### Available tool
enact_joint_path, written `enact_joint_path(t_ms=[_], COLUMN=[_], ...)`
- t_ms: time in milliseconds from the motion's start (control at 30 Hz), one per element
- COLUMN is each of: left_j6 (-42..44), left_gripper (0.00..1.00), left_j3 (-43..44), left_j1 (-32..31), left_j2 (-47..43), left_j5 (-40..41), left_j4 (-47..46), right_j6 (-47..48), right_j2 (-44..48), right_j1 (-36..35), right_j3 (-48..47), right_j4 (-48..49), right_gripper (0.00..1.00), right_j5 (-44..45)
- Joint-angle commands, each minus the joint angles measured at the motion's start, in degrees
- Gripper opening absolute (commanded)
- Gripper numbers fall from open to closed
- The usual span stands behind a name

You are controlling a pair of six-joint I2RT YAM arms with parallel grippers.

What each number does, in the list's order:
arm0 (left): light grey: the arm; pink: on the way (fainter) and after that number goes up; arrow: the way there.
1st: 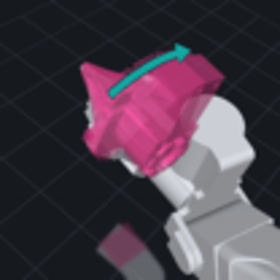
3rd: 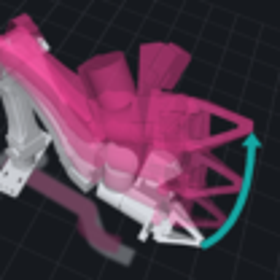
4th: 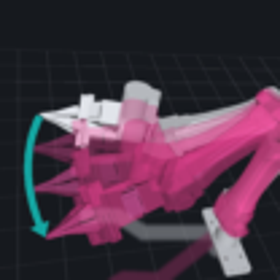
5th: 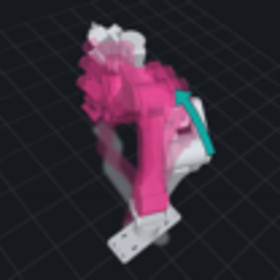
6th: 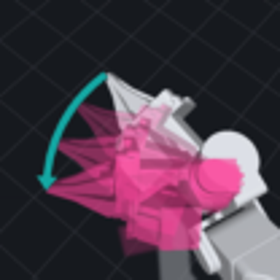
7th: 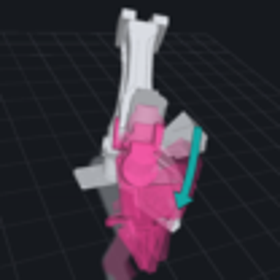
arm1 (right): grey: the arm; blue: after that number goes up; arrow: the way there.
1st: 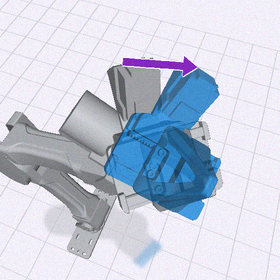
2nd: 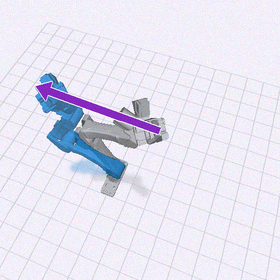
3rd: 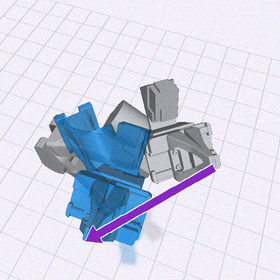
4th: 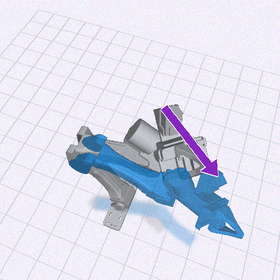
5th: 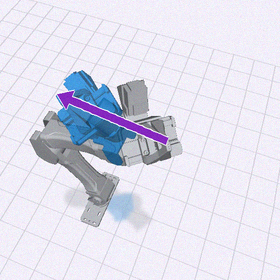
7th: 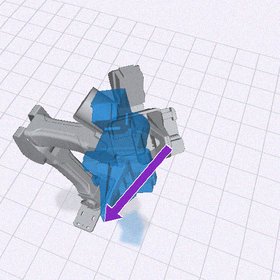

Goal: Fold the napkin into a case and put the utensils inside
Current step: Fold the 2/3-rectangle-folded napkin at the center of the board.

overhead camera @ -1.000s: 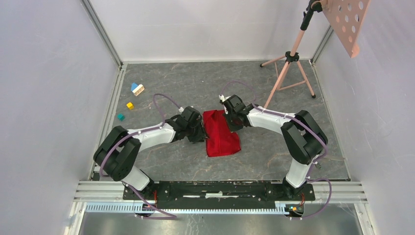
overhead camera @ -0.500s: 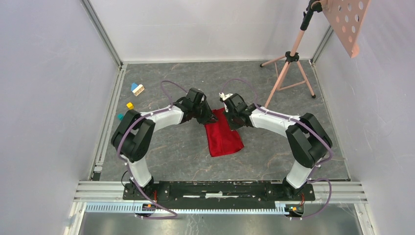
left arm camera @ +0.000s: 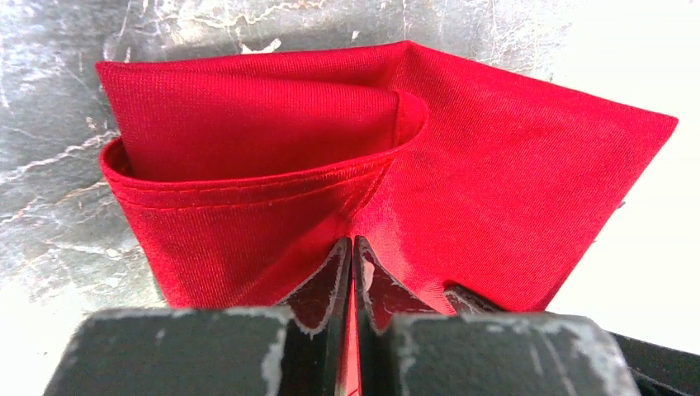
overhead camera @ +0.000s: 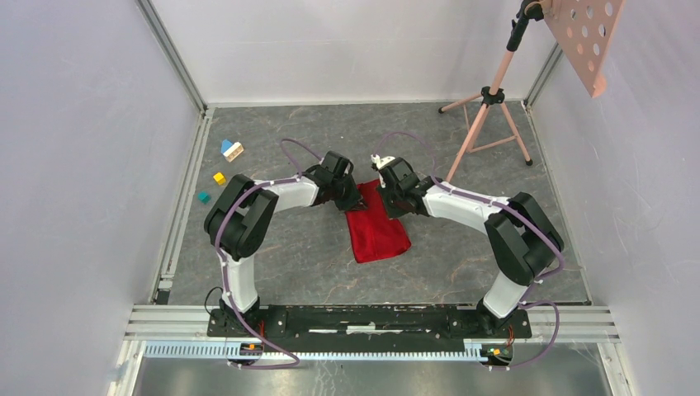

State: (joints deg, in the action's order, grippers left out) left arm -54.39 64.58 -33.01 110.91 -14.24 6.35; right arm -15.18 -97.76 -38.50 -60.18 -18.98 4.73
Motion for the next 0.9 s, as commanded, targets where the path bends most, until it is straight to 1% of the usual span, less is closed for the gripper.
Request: enact_joint_path(t_ms=[0, 300, 467, 633, 733, 867], left_j6=[-2.52, -5.52, -5.99, -5.77, -5.51, -5.11], left_gripper=[0.09, 0.06, 0.06, 0.06, 0.09, 0.17], left_j3=[-2.77, -7.11, -8.58, -9.79, -10.59, -10.44], left_j1=[0.19, 0.23, 0.2, 0.23, 0.26, 0.82], left_j2=[0.36, -0.44, -1.11, -3.25, -5.87, -9.64], left_j5=[4.17, 5.01, 4.77, 3.27, 2.8, 1.17], left_j4=[-2.31, -7.32, -9.54, -10.86, -11.1, -9.78], right_j6=[-1.77, -6.49, -10.4, -11.99, -11.91, -11.66], right_j2=[1.08, -1.7, -2.92, -3.26, -3.67, -4.0], right_j1=[-1.81, -6.48, -8.37, -8.78, -8.89, -9.36], right_j3=[-3.17, -8.33, -9.3, -8.23, -8.4, -9.17], right_j4=[-0.55, -4.21, -1.79, -0.33, -1.29, -3.14], right_gripper=[0.01, 0.0, 0.01, 0.01, 0.0, 0.0], right_j5=[3.28, 6.74, 4.57, 5.91, 6.99, 9.11])
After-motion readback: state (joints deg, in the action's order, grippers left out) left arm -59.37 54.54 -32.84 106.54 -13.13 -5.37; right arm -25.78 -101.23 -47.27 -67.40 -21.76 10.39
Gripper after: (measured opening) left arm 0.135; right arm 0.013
